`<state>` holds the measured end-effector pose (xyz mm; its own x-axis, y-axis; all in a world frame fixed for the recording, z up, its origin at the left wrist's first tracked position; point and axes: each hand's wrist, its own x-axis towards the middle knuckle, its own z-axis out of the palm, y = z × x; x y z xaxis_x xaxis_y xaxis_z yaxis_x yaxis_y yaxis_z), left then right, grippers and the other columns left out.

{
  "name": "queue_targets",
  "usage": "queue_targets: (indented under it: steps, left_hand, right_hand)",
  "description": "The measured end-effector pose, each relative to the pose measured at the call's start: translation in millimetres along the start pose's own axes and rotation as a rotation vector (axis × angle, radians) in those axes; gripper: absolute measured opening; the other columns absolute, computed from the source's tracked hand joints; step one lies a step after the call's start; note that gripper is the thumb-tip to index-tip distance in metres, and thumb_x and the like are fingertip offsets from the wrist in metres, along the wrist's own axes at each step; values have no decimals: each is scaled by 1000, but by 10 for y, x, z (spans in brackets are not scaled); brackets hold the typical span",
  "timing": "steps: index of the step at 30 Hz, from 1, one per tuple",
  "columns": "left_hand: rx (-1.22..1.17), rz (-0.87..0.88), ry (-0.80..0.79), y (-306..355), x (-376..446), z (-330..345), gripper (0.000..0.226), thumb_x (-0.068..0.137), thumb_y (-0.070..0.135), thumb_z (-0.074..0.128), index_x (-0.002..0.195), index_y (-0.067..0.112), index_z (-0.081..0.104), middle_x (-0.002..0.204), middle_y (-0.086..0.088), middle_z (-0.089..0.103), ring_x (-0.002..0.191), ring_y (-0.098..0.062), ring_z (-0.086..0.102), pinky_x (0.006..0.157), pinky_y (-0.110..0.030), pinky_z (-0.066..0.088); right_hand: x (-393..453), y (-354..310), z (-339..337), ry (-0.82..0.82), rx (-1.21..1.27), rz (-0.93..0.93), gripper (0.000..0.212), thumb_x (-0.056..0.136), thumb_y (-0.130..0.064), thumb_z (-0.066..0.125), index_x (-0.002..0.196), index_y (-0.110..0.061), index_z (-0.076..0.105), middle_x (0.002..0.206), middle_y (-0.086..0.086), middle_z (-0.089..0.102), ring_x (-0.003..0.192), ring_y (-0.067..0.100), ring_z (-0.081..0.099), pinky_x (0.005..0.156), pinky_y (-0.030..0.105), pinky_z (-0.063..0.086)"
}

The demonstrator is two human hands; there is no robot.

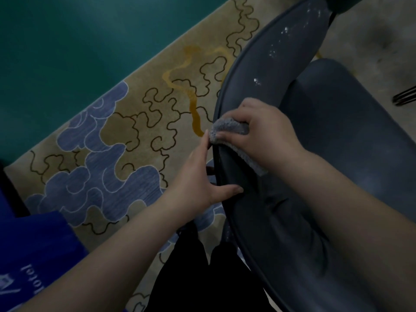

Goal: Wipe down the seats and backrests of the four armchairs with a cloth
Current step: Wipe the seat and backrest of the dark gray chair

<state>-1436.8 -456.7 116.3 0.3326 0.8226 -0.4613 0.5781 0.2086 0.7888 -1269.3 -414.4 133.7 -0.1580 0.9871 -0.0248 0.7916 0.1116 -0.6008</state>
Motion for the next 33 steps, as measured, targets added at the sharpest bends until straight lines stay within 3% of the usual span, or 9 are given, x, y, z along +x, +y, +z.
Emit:
queue_targets:
  steps: [3,6,8,11,15,19,26,30,33]
  left_hand:
    - [-5,-6,10,-9,-18,4,124,61,41,86,153,35,2,151,15,29,119,-7,51,96,-36,50]
    - [-9,-4,15,-20,-40,9,127,62,40,85,152,34,-5,154,19,22,129,-7,44,100,-37,48]
    - [-15,-6,14,-24,-31,14,128,62,42,85,152,35,-5,154,21,20,132,-9,41,103,-38,46]
    - [-14,-1,15,-31,7,14,129,61,42,86,152,35,-5,154,20,21,134,-11,39,106,-40,42]
    - [-10,21,31,2,83,-6,127,61,39,86,152,36,-3,155,17,22,133,-11,41,107,-39,42]
    - [-11,49,37,51,189,-59,123,62,39,86,151,38,2,153,19,24,133,-12,42,107,-39,41]
    - [11,112,-18,96,561,-204,120,57,45,86,150,43,10,151,18,29,130,-13,44,104,-40,44]
    - [9,129,-91,130,751,-319,124,54,48,86,150,43,8,150,19,31,129,-9,45,104,-38,45]
    - [-21,126,-153,164,874,-394,126,54,42,89,150,45,7,147,22,32,121,-6,52,98,-34,50]
  right_hand:
    - [19,-2,-48,-126,-50,-23,31,77,-57,62,102,-41,68,87,-11,51,83,8,50,67,29,37]
    - [-129,29,-96,-255,-60,-60,34,72,-59,62,101,-42,68,86,-11,53,84,8,53,68,32,42]
    - [-152,80,-77,-193,23,-41,30,73,-55,67,99,-41,70,86,-10,55,83,8,55,71,35,47]
    - [-66,188,8,34,224,85,23,76,-48,70,97,-39,70,86,-10,55,83,6,55,75,35,49]
    - [-219,222,186,247,401,131,22,78,-37,74,99,-35,69,87,-12,57,85,2,58,77,21,47]
    - [-356,261,248,280,452,96,25,79,-39,72,103,-36,68,87,-8,57,84,8,60,74,21,49]
    - [187,448,164,431,503,302,17,80,-31,73,96,-32,68,92,-4,61,84,-6,57,78,8,41]
    - [-151,329,275,408,503,214,22,77,-33,74,97,-40,68,88,-8,60,85,1,60,76,9,42]
    - [124,368,249,445,493,282,19,76,-37,74,92,-44,67,87,-6,60,82,0,59,76,13,45]
